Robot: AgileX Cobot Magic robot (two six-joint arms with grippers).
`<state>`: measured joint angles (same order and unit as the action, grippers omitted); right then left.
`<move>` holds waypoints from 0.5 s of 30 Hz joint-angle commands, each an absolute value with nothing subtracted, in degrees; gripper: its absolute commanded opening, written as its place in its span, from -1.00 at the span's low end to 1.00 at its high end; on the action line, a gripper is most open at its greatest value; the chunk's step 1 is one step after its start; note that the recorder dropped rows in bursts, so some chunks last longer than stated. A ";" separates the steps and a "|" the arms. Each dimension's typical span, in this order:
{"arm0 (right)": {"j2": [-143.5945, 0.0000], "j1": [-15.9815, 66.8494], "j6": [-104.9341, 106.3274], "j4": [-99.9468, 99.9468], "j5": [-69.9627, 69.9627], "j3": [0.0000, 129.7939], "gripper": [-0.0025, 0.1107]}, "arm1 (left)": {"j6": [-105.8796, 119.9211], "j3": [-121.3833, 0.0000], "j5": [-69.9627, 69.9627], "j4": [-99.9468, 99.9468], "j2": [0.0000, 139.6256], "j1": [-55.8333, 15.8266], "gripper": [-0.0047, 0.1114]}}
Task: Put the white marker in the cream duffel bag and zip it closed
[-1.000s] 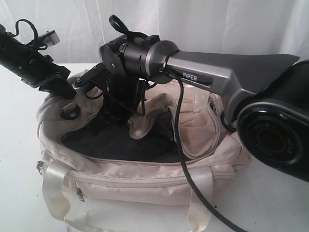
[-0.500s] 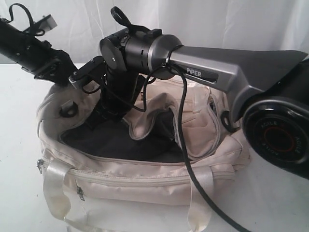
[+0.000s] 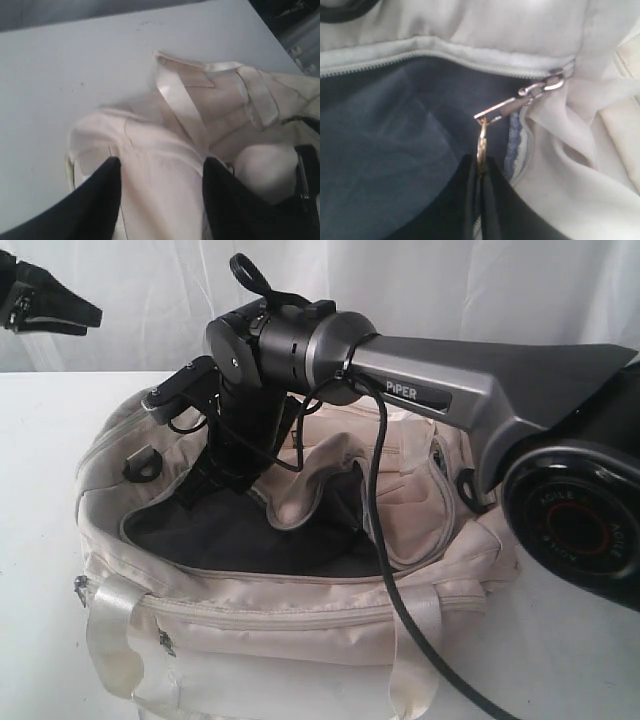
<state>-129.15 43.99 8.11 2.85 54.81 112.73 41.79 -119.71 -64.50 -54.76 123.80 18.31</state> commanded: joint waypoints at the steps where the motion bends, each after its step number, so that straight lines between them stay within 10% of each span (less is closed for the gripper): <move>1: -128.67 43.82 8.96 2.30 56.42 112.50 -0.96 | 43.83 -129.55 -69.35 -56.92 128.11 15.13 0.03; 15: -128.67 43.82 8.99 1.94 56.62 112.50 -0.96 | 48.85 -133.99 -69.96 -47.03 136.63 5.06 0.03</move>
<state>-129.15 43.99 8.11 2.46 55.63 112.73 46.18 -133.59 -64.62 -47.69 136.11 5.95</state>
